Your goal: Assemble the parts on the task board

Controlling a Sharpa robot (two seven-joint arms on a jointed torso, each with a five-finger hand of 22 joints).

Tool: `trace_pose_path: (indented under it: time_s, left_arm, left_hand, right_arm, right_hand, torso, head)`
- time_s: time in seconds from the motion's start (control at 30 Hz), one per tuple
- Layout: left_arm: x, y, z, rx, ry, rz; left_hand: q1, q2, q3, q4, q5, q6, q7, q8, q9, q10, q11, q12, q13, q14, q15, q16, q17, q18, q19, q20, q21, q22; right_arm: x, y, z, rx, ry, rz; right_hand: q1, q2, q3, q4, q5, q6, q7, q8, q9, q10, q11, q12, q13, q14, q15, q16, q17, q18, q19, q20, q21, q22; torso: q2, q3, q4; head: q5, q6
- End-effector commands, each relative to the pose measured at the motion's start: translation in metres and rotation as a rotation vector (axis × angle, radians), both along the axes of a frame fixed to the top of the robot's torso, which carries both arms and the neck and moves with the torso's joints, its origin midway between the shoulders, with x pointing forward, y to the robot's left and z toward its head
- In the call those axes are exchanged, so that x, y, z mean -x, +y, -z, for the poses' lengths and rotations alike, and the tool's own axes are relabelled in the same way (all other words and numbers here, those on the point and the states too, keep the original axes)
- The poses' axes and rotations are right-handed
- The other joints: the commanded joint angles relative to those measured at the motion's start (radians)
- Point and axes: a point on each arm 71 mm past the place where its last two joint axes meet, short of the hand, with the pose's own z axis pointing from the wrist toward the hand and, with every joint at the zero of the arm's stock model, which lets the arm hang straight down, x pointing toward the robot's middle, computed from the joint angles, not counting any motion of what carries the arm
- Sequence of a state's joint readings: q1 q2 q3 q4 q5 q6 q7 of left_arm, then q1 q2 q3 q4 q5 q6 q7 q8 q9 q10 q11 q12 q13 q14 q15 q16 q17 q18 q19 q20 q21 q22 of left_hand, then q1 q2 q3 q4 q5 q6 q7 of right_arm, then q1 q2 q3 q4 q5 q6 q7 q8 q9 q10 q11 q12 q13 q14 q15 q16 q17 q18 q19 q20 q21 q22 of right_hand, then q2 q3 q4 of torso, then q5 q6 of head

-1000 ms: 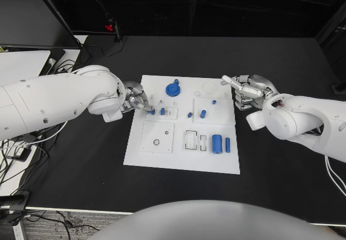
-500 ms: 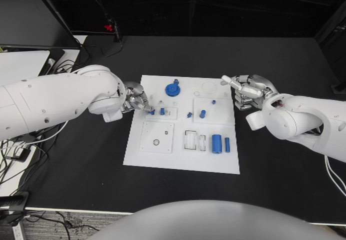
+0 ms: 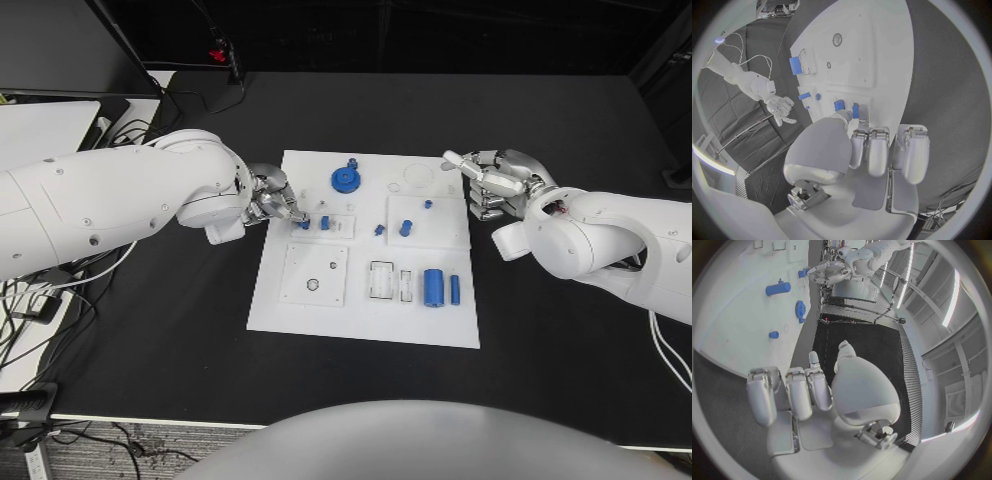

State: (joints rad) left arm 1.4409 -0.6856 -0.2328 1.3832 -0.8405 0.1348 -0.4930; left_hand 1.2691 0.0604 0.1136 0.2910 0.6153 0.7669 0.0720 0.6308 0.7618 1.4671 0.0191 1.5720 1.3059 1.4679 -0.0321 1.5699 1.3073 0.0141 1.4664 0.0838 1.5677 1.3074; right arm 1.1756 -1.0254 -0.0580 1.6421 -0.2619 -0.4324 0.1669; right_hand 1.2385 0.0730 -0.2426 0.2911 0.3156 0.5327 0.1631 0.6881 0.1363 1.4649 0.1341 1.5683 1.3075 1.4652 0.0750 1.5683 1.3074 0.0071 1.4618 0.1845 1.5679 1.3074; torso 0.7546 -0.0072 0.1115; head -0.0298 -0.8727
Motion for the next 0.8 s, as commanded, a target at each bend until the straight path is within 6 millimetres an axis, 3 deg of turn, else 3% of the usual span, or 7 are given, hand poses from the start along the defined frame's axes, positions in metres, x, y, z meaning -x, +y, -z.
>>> trace_pose_path:
  time_s: [0.03,0.37,0.8]
  left_arm:
    - [0.0021,-0.0008,0.0039,-0.01,0.012,0.007]
    - [0.0019,0.0,0.0029,0.006,-0.004,0.002]
    - [0.0008,-0.0007,-0.0014,0.062,-0.067,-0.014]
  left_hand:
    - [-0.079,-0.019,-0.031,0.005,-0.016,-0.004,0.011,-0.014,-0.011,0.104,0.005,-0.001,0.265,0.103,0.008,0.001,0.263,-0.014,0.104,0.007,0.003,0.263]
    - [-0.224,-0.026,-0.102,0.004,-0.092,-0.002,0.014,-0.023,-0.029,0.104,0.008,-0.001,0.265,0.103,0.011,0.001,0.263,-0.014,0.104,0.011,0.003,0.263]
    - [-0.266,-0.013,-0.124,0.003,-0.109,0.002,0.012,-0.005,-0.021,0.104,0.006,-0.001,0.265,0.103,0.011,0.001,0.263,-0.014,0.104,0.012,0.003,0.263]
  right_arm:
    - [0.0002,0.0014,-0.0008,-0.005,-0.001,-0.009]
    - [0.0001,0.0012,-0.0007,-0.005,0.0,-0.008]
    - [-0.0002,0.0015,-0.0003,-0.004,0.002,-0.009]
  right_hand:
    - [-0.003,0.009,-0.006,0.0,0.006,-0.004,0.047,0.006,-0.001,0.106,0.004,0.003,0.263,0.106,0.004,0.002,0.263,-0.007,0.109,0.004,0.003,0.263]
    - [-0.003,0.009,-0.006,0.0,0.006,-0.004,0.047,0.006,-0.001,0.106,0.004,0.003,0.263,0.106,0.004,0.002,0.263,-0.007,0.109,0.004,0.003,0.263]
    - [-0.003,0.009,-0.006,0.0,0.006,-0.004,0.047,0.006,-0.001,0.106,0.004,0.003,0.263,0.106,0.004,0.002,0.263,-0.007,0.109,0.004,0.003,0.263]
  torso:
    - [0.0,0.0004,0.0]
    - [0.0,-0.0001,0.0001]
    - [0.0,-0.0003,-0.0002]
  head:
    - [0.001,0.0]
    - [0.0,0.0]
    - [0.0,0.0]
